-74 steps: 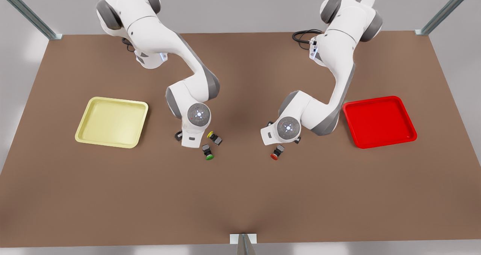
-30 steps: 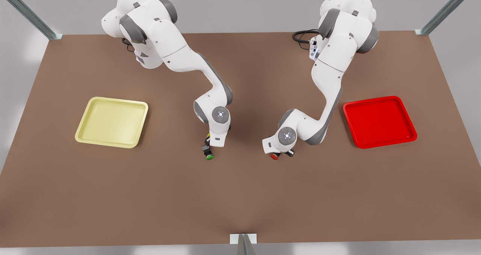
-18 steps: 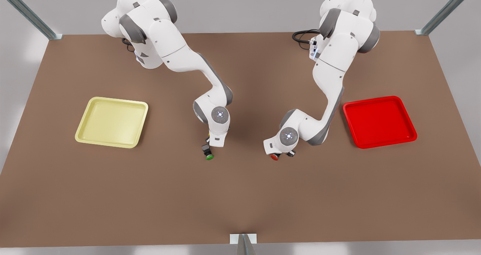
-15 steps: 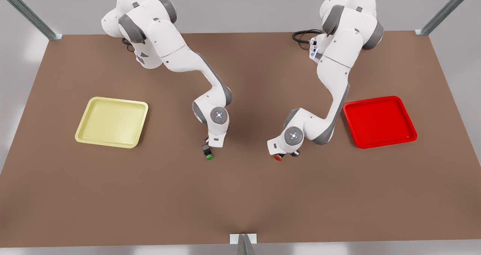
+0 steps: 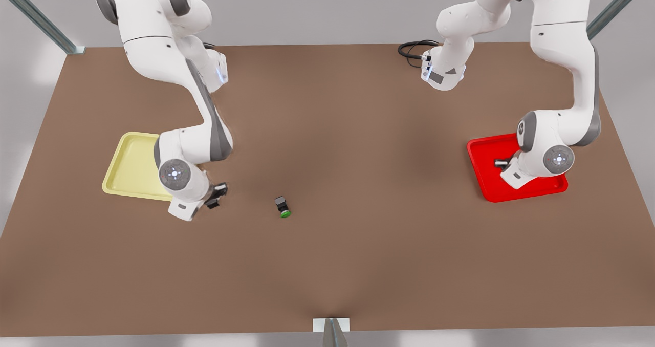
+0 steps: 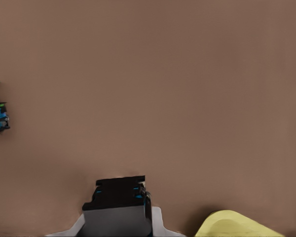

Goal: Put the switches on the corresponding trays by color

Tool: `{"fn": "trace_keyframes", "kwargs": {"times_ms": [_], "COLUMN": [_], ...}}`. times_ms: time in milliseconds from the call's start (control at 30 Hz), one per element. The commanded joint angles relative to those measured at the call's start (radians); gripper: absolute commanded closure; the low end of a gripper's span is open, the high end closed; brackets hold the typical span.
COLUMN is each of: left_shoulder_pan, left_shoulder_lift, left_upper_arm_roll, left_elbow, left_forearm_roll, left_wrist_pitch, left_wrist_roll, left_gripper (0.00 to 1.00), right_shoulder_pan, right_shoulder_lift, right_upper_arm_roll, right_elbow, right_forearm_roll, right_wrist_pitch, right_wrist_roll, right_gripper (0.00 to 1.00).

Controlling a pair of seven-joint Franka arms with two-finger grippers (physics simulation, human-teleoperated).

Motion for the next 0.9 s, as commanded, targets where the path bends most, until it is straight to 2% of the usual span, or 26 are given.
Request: {"fn": "trace_keyframes", "kwargs": {"times_ms": [0,67,100,133,200,333,367,400,433,467,567,633,667,733,767,867], "left_shoulder_pan": [-0.001,-0.001,-0.001,-0.001,-0.001,-0.001,-0.003,-0.011,-0.014,-0.015,-0.015,-0.017,-0.135,-0.385,-0.4,-0.397], "left_shoulder_lift": [-0.001,0.006,0.02,0.026,0.037,0.033,0.013,0.01,0.01,0.011,0.02,0.022,-0.009,-0.055,-0.056,-0.026], "left_upper_arm_roll": [0.016,0.032,0.033,0.033,0.035,0.035,0.027,0.007,-0.022,-0.08,-0.27,-0.309,-0.212,0.065,0.096,0.092], "left_elbow": [-0.024,-0.058,-0.062,-0.064,-0.064,-0.061,-0.043,0.039,0.178,0.327,0.632,0.761,0.774,0.772,0.775,0.853], "left_forearm_roll": [0.02,0.018,0.018,0.018,0.018,0.02,0.02,0.006,-0.069,-0.121,-0.129,-0.18,-0.183,-0.227,-0.249,-0.25], "left_wrist_pitch": [0.059,0.099,0.108,0.122,0.136,0.13,0.087,-0.023,-0.181,-0.318,-0.531,-0.608,-0.608,-0.6,-0.602,-0.698], "left_wrist_roll": [0.025,0.027,0.028,0.031,0.031,0.031,0.03,0.067,0.12,0.147,0.059,-0.1,-0.113,-0.113,-0.113,-0.111], "left_gripper": [0.53,0.48,0.31,0.0,0.0,0.0,0.0,0.0,0.0,0.0,0.0,0.0,0.0,0.0,0.0,0.0], "right_shoulder_pan": [-0.04,-0.048,-0.05,-0.051,-0.051,-0.065,-0.065,-0.065,-0.065,-0.065,-0.065,-0.068,-0.069,-0.089,-0.091,-0.092], "right_shoulder_lift": [-0.027,-0.056,-0.063,-0.079,-0.09,-0.044,-0.012,0.006,0.006,0.006,0.0,-0.029,-0.044,-0.058,-0.056,-0.052], "right_upper_arm_roll": [-0.048,-0.131,-0.169,-0.189,-0.221,-0.221,-0.221,-0.221,-0.22,-0.22,-0.22,-0.218,-0.218,-0.218,-0.214,-0.208], "right_elbow": [-0.048,-0.128,-0.167,-0.213,-0.289,-0.319,-0.319,-0.317,-0.317,-0.317,-0.315,-0.303,-0.268,-0.124,-0.035,0.396], "right_forearm_roll": [-0.012,-0.023,-0.023,-0.027,-0.058,-0.058,-0.05,-0.047,-0.047,-0.046,-0.046,-0.047,-0.046,-0.044,-0.044,-0.069], "right_wrist_pitch": [-0.071,-0.035,-0.009,0.018,0.089,0.143,0.166,0.17,0.17,0.166,0.138,0.095,0.069,-0.002,-0.054,-0.501], "right_wrist_roll": [-0.433,-0.529,-0.588,-0.617,-0.644,-0.644,-0.643,-0.641,-0.637,-0.634,-0.641,-0.643,-0.641,-0.632,-0.574,-0.387], "right_gripper": [0.57,0.57,0.57,0.57,0.56,0.56,0.56,0.55,0.0,0.0,0.0,0.0,0.0,0.0,0.0,0.0]}}
